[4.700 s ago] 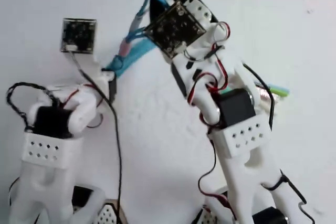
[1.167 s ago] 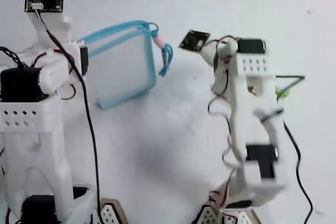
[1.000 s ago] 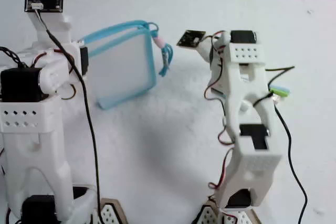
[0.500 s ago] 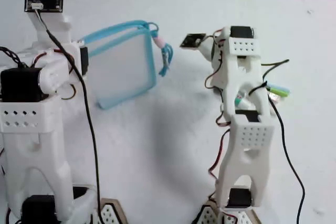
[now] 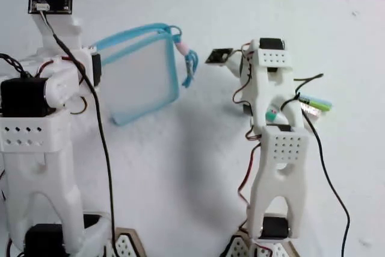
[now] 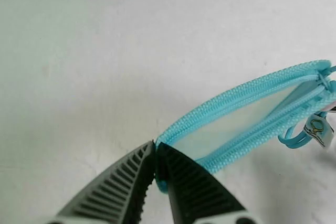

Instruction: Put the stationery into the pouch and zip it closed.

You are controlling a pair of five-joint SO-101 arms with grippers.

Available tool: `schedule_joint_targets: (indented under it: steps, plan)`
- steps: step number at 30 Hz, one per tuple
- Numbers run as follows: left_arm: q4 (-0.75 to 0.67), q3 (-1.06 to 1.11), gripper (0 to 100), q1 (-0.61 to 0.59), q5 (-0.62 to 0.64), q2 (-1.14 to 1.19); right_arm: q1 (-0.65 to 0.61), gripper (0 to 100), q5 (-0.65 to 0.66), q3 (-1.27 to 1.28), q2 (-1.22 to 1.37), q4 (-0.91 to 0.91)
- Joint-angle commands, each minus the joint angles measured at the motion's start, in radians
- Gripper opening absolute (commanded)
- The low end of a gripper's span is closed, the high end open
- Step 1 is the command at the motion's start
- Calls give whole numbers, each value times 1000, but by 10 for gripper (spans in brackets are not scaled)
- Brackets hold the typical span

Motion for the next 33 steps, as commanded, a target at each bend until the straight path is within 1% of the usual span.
schedule_joint_targets:
  steps: [1, 4, 7, 8, 10, 12, 15, 17, 21, 23, 27, 31, 33]
  plan:
    - [-5, 6, 24, 10, 8, 16, 7, 168, 9, 2, 31, -28]
    - [-5, 6, 24, 7, 8, 16, 13, 139, 9, 0, 45, -42]
    - [-5, 6, 24, 5, 8, 16, 13, 30, 3, 0, 30, -27]
    - [-5, 6, 24, 5, 8, 16, 12, 8, 3, 0, 21, -19]
    - [-5, 6, 24, 5, 8, 16, 13, 33, 2, 0, -8, -19]
    - [-5, 6, 24, 5, 8, 16, 13, 15, 2, 0, -54, -10]
    - [-5, 5, 24, 5, 8, 15, 7, 18, 0, 0, -147, 48]
    - [-5, 5, 24, 7, 8, 15, -2, 17, -38, 2, -222, 90]
    - [-5, 5, 24, 5, 8, 15, -2, 17, -230, 29, -397, 96]
    - [-5, 5, 24, 5, 8, 15, -2, 17, -324, 84, -509, 97]
    - [-5, 5, 24, 4, 8, 13, -10, 17, -548, 293, -786, 96]
    - [-5, 5, 24, 4, 8, 12, -8, 17, -835, 539, -1073, 94]
    - [-5, 5, 24, 4, 8, 13, -4, 17, -944, 655, -1225, 94]
